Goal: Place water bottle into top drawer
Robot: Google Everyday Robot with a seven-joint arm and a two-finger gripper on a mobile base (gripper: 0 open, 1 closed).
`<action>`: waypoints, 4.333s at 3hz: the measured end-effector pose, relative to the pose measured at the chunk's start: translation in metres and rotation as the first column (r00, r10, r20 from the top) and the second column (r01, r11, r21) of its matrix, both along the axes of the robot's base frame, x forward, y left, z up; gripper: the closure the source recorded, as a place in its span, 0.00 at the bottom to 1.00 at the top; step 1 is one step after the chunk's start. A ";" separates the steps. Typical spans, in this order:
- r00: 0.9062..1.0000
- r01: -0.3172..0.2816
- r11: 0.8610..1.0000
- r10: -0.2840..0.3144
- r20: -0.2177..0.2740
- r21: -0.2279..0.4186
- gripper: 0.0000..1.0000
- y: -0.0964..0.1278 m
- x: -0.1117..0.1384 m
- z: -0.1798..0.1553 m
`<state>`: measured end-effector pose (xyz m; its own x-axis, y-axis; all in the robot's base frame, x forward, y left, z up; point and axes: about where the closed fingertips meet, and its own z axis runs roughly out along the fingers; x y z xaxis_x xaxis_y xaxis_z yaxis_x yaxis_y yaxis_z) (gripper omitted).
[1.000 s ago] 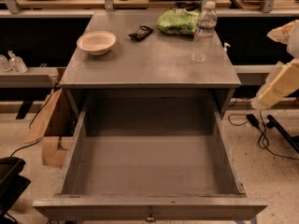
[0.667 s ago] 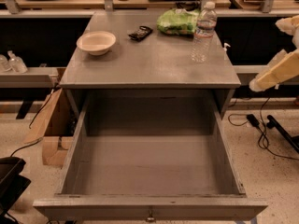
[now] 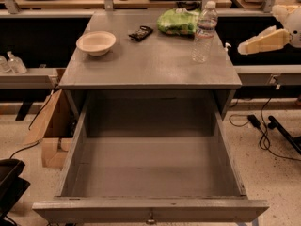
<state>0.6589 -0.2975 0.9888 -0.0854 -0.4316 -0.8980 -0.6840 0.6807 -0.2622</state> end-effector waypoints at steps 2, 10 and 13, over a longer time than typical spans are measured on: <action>1.000 -0.016 0.999 0.016 0.014 0.032 0.00 0.007 0.017 -0.005; 0.964 -0.266 0.903 0.247 0.098 0.337 0.73 0.117 0.145 -0.059; 0.942 -0.335 0.895 0.319 0.101 0.296 1.00 0.155 0.116 -0.024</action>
Offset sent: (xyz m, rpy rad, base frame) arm 0.0958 0.0199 -0.0236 0.1967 -0.0943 0.0714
